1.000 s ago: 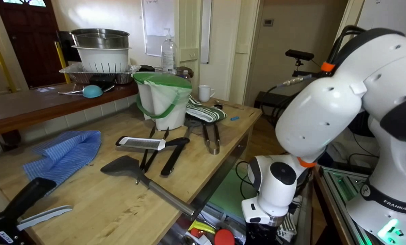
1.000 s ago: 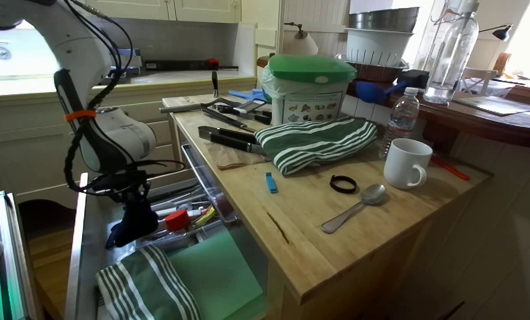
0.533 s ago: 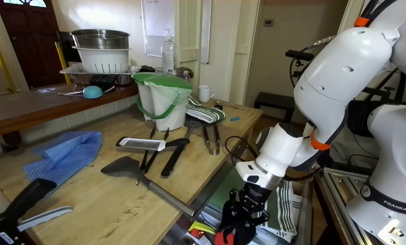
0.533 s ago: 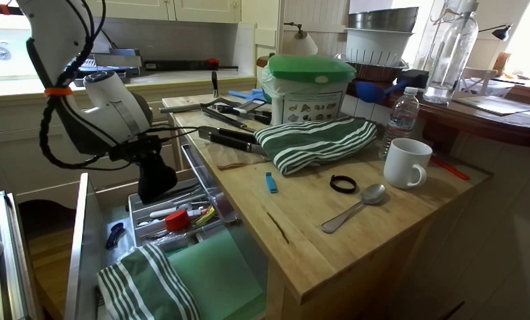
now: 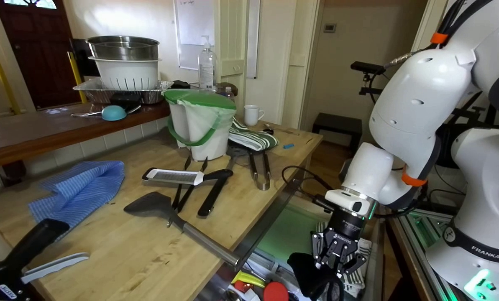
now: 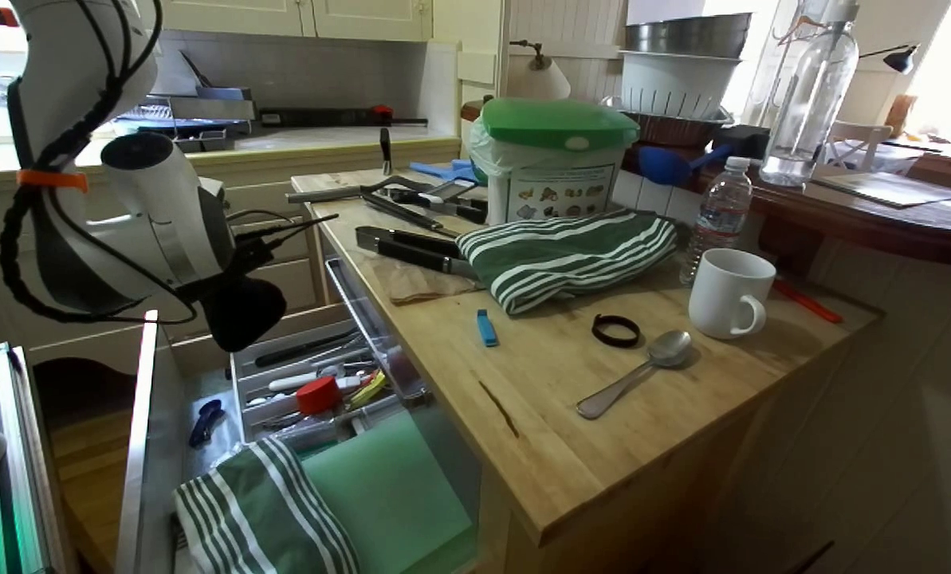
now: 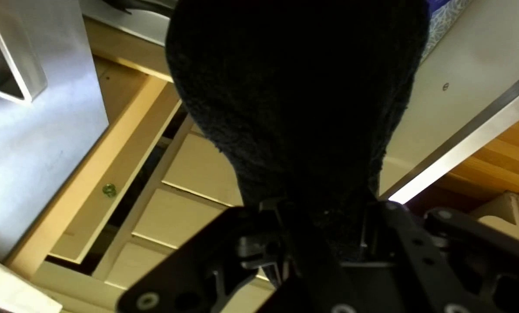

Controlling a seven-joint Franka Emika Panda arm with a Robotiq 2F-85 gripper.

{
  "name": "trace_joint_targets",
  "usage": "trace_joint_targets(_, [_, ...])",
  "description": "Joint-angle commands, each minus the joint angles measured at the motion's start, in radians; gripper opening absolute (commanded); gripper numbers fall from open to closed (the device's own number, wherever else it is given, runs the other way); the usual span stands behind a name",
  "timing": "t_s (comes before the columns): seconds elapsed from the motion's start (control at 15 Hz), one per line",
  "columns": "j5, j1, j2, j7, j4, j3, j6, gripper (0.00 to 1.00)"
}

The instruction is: Take the black item out of the drawer

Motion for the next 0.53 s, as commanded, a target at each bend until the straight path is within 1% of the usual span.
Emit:
trace_joint_targets(0.0, [0.019,-0.135,-0.132,-0.261,-0.089,0.091,-0.003,0.07])
trace_joint_targets(0.07, [0.02,-0.193,-0.163,-0.324,-0.109,0.129,-0.003,0.07])
trace_joint_targets(0.13, [-0.01,-0.297,-0.163,-0.337,-0.041,0.197,-0.007,0.07])
trace_joint_targets(0.2, [-0.031,-0.354,-0.196,-0.369,-0.048,0.23,-0.009,0.07])
trace_joint_targets(0.33, [-0.07,-0.499,-0.252,-0.404,-0.041,0.315,-0.01,0.07])
trace_joint_targets(0.4, [-0.078,-0.574,-0.298,-0.459,-0.089,0.361,-0.009,0.07])
trace_joint_targets(0.47, [-0.111,-0.649,-0.319,-0.456,-0.071,0.406,-0.009,0.07])
